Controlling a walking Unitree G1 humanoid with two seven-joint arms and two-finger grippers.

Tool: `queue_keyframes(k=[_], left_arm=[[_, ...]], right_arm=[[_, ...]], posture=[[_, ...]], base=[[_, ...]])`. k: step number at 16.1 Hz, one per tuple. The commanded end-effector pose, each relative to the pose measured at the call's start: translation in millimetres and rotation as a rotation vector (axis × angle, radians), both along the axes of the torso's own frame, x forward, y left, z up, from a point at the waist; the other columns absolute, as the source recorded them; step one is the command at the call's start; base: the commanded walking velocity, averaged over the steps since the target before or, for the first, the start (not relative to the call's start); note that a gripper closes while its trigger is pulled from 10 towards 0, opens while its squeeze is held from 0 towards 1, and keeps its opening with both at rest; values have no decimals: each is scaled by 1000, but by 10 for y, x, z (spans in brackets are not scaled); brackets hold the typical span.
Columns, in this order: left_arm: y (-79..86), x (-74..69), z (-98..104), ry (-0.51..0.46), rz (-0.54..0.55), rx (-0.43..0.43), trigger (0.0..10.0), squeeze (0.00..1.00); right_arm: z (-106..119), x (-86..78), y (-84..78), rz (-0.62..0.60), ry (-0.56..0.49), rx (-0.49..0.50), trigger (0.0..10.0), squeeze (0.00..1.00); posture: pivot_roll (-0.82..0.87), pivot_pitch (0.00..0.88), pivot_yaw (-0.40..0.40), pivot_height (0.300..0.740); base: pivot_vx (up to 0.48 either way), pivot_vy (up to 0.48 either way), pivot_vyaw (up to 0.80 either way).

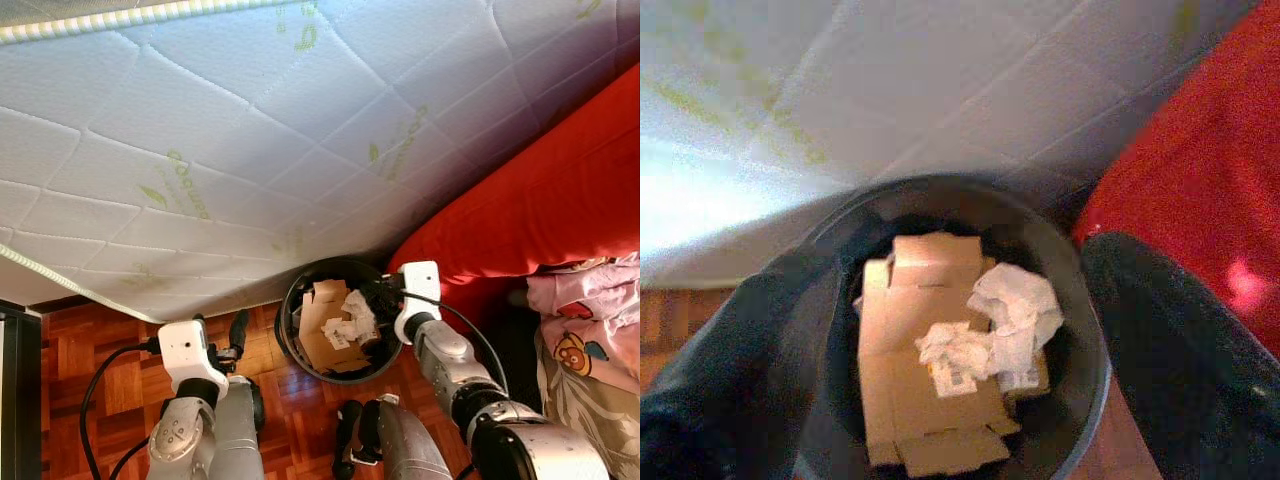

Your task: Clean up the room

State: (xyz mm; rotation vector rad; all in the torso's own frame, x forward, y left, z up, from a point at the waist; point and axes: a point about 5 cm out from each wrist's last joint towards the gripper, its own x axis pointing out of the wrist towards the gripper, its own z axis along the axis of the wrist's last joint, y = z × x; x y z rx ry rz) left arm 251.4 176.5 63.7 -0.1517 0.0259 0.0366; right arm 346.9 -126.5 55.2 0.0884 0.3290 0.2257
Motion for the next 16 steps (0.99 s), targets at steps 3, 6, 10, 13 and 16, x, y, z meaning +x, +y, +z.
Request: queue_keyframes(k=[3, 6, 10, 13, 16], left_arm=[[79, -91, -227, 89, 19, 9, 10000, 0], [144, -111, -399, 158, 23, 22, 10000, 0], [293, -95, -651, 282, 33, 36, 10000, 0], [359, -194, -894, 408, 64, 20, 10000, 0], [331, -305, -1098, 554, 53, 24, 10000, 0]], right_arm=[[-210, -161, -308, -132, 59, 21, 10000, 0], [-431, -392, -559, -199, 107, 16, 10000, 0], [-676, -698, -788, -250, 178, -10, 10000, 0], [-819, -894, -889, -332, 230, 9, 10000, 0], [-981, -1078, -817, -305, 314, -2, 10000, 0]], posture=[[228, 381, -93, 695], [224, 334, -87, 725], [215, 224, -68, 740], [182, 142, -53, 740], [173, 50, -58, 740]], base=[[0, 0, 0], [0, 0, 0], [0, 0, 0], [0, 0, 0], [0, 0, 0]])
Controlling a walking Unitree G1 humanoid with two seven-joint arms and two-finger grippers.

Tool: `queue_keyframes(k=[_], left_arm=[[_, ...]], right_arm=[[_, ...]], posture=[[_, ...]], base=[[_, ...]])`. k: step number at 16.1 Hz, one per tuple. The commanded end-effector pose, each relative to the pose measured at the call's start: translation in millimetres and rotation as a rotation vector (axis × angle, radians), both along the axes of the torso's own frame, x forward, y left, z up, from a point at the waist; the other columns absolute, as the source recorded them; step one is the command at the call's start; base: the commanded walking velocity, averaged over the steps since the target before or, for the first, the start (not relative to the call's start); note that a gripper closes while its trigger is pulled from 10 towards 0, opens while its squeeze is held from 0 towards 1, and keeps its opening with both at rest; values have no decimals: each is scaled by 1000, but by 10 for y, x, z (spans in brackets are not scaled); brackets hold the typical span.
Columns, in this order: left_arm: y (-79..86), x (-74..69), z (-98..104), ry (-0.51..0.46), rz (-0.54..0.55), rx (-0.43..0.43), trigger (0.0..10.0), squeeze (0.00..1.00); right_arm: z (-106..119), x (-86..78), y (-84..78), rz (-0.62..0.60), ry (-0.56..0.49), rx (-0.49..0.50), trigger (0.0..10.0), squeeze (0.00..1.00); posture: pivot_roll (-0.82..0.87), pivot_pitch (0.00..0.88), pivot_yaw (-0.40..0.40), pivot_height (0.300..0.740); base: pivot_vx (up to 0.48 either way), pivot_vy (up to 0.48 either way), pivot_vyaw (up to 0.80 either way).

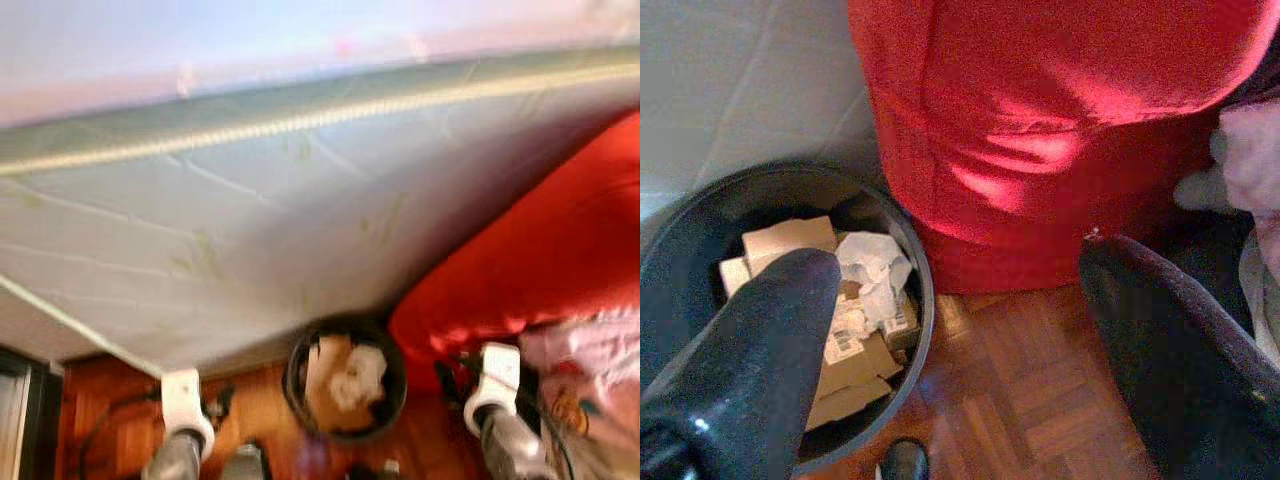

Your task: Clean up the room

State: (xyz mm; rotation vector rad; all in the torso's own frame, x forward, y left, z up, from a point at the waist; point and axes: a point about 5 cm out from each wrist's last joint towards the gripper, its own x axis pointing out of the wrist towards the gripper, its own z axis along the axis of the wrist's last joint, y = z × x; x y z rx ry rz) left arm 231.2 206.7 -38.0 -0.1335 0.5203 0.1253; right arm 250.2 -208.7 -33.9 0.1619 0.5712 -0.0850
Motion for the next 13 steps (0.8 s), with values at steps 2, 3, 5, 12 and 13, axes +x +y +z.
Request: queue_keyframes(k=[2, 3, 5, 12, 13], left_arm=[[13, -145, -152, 119, -8, 12, 10000, 0], [-29, -198, -223, 187, -27, 1, 10000, 0], [-49, -228, -262, 229, -35, -13, 10000, 0], [-50, -462, -406, 323, -3, -29, 10000, 0], [-32, -484, -414, 330, -2, -28, 10000, 0]], right_arm=[[-157, -193, 18, -19, 90, 20, 10000, 0], [-250, -315, 59, -34, 142, 47, 10000, 0], [-305, -382, 137, -6, 173, 73, 10000, 0], [-402, -523, 152, -79, 250, 88, 10000, 0], [-408, -531, 156, -83, 253, 89, 10000, 0]], posture=[[170, 10, -57, 740], [153, 0, -42, 740], [146, 0, -40, 740], [106, 0, -20, 740], [92, 0, -15, 740]], base=[[0, 0, 0], [0, 0, 0], [0, 0, 0], [0, 0, 0], [0, 0, 0]])
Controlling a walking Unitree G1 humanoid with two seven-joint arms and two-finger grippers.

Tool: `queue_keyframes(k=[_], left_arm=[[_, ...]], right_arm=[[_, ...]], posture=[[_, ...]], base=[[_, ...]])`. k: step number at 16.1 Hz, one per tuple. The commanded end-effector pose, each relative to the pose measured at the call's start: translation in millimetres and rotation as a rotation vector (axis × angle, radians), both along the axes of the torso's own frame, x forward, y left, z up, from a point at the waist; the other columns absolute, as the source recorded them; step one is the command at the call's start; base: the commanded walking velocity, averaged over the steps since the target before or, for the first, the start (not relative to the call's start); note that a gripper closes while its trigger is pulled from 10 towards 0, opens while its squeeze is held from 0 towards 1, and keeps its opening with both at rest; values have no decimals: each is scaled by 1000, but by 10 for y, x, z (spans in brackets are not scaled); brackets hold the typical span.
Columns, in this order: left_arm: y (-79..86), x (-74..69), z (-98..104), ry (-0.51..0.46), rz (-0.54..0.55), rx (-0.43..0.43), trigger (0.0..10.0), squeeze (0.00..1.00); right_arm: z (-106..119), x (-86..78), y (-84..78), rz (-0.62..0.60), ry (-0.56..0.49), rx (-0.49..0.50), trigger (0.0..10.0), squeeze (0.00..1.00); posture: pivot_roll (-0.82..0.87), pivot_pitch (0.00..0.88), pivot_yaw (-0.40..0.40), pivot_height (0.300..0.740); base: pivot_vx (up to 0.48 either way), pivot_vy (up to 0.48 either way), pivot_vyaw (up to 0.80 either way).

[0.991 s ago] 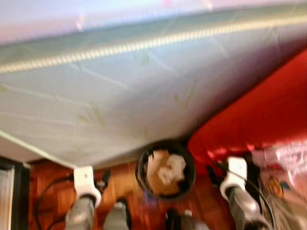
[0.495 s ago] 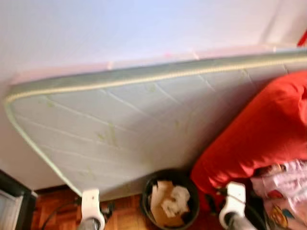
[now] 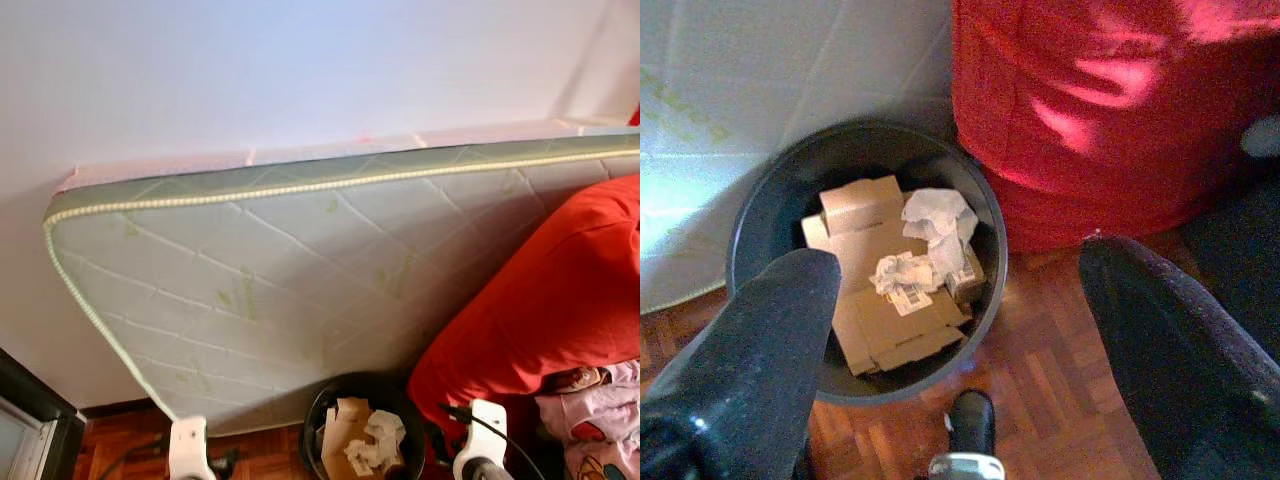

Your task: Clean up the room

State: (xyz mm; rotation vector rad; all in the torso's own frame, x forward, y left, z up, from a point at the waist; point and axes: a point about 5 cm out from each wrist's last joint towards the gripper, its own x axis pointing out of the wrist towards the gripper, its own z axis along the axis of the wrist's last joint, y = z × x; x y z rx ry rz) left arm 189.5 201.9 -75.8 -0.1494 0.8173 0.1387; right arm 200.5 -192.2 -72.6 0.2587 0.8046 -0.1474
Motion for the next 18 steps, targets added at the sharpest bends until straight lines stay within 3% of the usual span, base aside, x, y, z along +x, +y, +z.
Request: queue_keyframes(k=[1, 6, 9, 12, 18], left_arm=[[64, -112, -50, 47, -6, 8, 10000, 0], [261, -347, -109, 99, 7, 19, 10000, 0], [266, -450, -152, 135, 18, 20, 10000, 0], [219, -451, -165, 144, 10, 16, 10000, 0], [71, -355, -161, 133, -4, 4, 10000, 0]], right_arm=[[-28, -49, -6, -5, 23, -2, 10000, 0], [-33, -62, -12, 33, 29, -8, 10000, 0], [-54, -113, -64, 15, 50, -20, 10000, 0], [-64, -126, -53, 31, 62, -24, 10000, 0], [-48, -115, -71, 40, 34, -21, 10000, 0]], posture=[[83, 0, -9, 740], [108, 0, -13, 740], [104, 0, -17, 740], [105, 0, -19, 740], [117, 0, -25, 740]], base=[[0, 0, 0], [0, 0, 0], [0, 0, 0], [0, 0, -575], [0, 0, 0]])
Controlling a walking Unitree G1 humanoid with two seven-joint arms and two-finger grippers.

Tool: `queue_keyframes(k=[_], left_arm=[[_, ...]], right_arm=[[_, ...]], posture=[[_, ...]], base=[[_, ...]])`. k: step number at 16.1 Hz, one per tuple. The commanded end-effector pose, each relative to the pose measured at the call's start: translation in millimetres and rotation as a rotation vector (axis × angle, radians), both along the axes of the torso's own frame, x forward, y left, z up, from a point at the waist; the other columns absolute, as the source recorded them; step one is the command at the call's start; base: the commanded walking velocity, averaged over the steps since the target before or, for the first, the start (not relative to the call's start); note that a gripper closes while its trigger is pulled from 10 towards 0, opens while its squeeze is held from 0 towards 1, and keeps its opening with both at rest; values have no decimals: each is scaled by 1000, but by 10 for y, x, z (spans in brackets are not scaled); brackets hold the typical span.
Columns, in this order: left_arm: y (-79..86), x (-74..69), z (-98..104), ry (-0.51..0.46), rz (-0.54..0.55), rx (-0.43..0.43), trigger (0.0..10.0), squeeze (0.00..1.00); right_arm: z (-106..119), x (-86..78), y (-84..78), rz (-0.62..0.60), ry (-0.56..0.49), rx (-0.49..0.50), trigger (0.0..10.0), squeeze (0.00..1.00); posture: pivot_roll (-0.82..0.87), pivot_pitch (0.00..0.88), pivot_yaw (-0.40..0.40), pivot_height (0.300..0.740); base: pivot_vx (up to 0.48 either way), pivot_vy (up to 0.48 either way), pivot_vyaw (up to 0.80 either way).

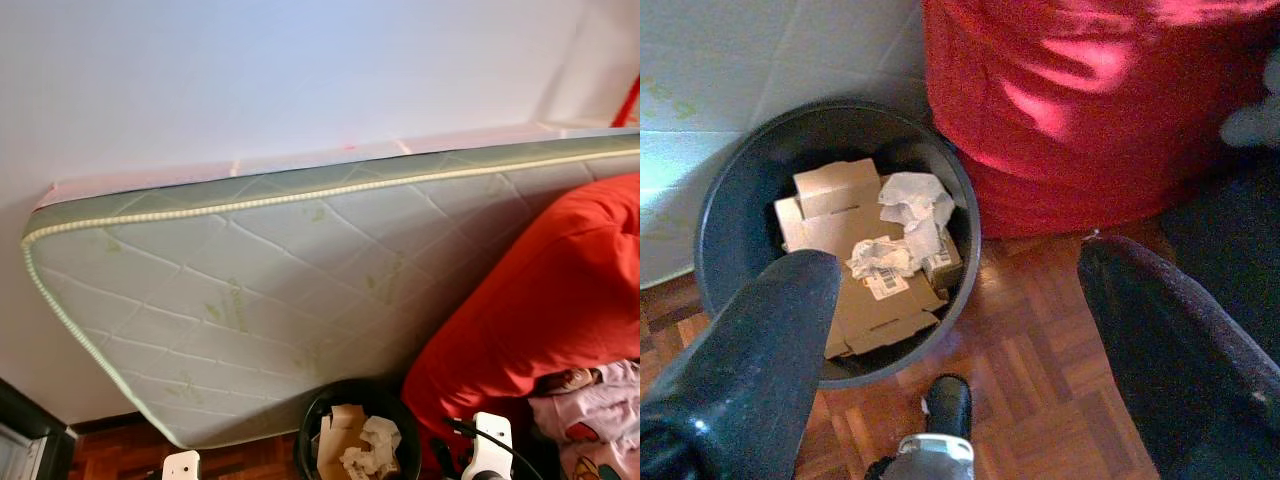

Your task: Clean up the room

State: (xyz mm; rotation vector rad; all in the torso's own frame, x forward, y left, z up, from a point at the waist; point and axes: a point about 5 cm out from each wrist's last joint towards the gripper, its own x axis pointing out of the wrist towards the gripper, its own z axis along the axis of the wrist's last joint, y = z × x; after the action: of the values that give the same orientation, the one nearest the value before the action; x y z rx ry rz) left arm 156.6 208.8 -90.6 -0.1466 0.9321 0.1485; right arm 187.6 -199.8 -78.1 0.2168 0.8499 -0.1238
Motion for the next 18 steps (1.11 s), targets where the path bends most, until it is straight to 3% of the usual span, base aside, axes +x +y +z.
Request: queue_keyframes(k=[1, 5, 13, 18], left_arm=[[0, -4, -5, 13, -7, 8, 10000, 0], [23, 83, 34, -10, 7, 11, 10000, 0], [52, 102, 49, -19, 9, 8, 10000, 0], [9, 77, 29, -8, 0, 5, 10000, 0]], right_arm=[[8, 20, 18, 2, -8, 5, 10000, 0], [8, 26, 23, 11, 1, -7, 10000, 0], [19, 39, 3, 34, -3, -17, 10000, 0], [17, 32, -1, 27, -5, -16, 10000, 0]], posture=[[124, 0, -22, 740], [143, 0, -33, 740], [116, 0, -35, 740], [99, 0, -25, 740]], base=[[0, 0, 0], [0, 0, 0], [0, 0, 0], [-252, 0, 0]])
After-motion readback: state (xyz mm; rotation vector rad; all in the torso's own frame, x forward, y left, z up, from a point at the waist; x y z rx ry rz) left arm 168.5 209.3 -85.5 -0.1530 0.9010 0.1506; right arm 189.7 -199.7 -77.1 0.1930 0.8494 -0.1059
